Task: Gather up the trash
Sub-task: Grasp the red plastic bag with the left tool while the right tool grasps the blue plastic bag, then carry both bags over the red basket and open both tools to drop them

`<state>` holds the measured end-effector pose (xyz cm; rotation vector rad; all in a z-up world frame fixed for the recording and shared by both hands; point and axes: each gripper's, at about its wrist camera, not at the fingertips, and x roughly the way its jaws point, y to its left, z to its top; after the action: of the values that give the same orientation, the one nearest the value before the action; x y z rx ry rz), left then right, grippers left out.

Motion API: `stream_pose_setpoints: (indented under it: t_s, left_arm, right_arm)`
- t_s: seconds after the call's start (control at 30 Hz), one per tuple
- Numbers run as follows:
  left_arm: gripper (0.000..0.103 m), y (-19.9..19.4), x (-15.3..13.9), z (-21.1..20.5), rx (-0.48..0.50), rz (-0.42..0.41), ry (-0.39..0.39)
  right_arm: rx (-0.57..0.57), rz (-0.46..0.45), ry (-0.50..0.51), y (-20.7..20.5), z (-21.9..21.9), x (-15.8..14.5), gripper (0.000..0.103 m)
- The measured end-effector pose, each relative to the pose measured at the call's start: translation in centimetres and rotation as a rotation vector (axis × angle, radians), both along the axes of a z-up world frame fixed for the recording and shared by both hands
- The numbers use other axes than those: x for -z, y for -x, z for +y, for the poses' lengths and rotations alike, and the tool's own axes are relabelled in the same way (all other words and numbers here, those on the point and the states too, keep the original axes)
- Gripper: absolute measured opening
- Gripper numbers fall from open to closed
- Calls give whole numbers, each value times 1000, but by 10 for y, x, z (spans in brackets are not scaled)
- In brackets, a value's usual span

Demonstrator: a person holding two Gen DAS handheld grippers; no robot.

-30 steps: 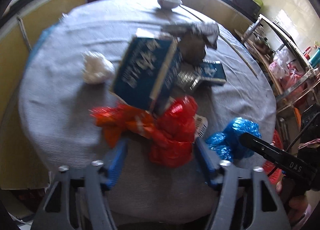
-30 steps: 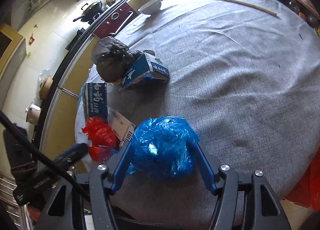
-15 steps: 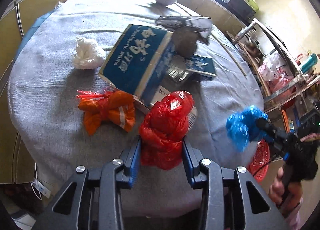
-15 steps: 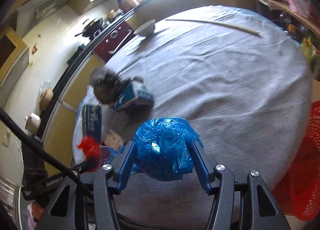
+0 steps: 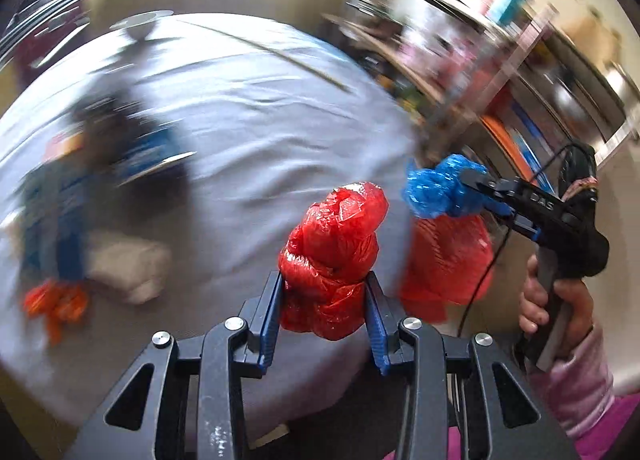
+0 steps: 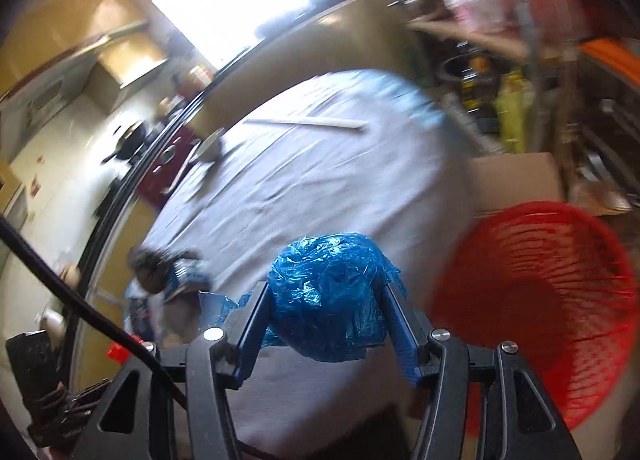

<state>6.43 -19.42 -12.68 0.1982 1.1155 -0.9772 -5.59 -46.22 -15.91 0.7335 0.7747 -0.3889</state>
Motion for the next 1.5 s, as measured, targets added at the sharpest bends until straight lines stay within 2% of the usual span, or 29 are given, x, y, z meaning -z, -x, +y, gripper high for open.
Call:
stream_pose_setpoints:
  t_s: [0.13, 0.3, 0.4, 0.47, 0.53, 0.63, 0.77, 0.97, 1.2, 1.4, 1.5]
  left_arm:
    - [40, 26, -3, -68, 179, -3, 8]
    - [41, 52, 5, -147, 330, 29, 5]
    - [42, 65, 10, -184, 378, 36, -6]
    - [56, 73, 14, -196, 398, 42, -15]
    - [63, 77, 15, -205, 394, 48, -15]
    - [64, 72, 16, -199, 381, 41, -9]
    - [64, 58, 6, -174, 324, 4, 6]
    - [65, 31, -7, -97, 179, -79, 1]
    - [66, -2, -15, 20, -89, -135, -8]
    - [73, -39, -18, 122, -357, -212, -34]
    - [74, -59, -17, 149, -461, -248, -66]
  right_arm:
    - [137, 54, 46, 53, -42, -3, 60]
    - [267, 96, 56, 105, -80, 3, 61]
    - [316, 95, 20, 122, -93, 8, 63]
    - [326, 92, -7, 126, -98, 12, 64]
    - [331, 79, -18, 131, -100, 12, 66]
    - [323, 37, -21, 134, -94, 8, 72]
    - [306, 7, 16, 127, -85, 1, 73]
    - [217, -67, 48, 95, -63, -11, 73]
    - [38, -67, 55, 21, -15, -16, 73]
    - [-161, -64, 23, -52, 45, -16, 73]
    - [-253, -64, -23, -86, 74, -11, 73]
